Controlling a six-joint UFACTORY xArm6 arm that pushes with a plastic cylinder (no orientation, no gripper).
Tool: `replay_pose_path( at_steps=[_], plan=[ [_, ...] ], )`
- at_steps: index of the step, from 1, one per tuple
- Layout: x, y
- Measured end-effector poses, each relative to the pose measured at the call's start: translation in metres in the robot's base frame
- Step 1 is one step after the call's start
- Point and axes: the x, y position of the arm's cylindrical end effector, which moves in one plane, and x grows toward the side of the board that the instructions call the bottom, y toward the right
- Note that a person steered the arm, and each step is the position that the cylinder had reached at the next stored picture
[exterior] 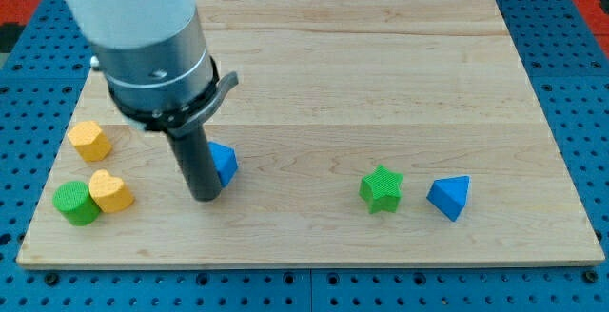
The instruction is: Move the blue cube to the top center of the board
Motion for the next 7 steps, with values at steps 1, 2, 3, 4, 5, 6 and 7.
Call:
replay_pose_path(
  at_steps=[1,2,3,4,5,6,7],
  plan=[
    [-0.031,-0.004],
    [-0.054,-0.003],
    [-0.071,0.017],
    [-0.103,0.019],
    [-0.135,0.024],
    [-0.157,0.056],
    [-0.18,0.082]
  ],
)
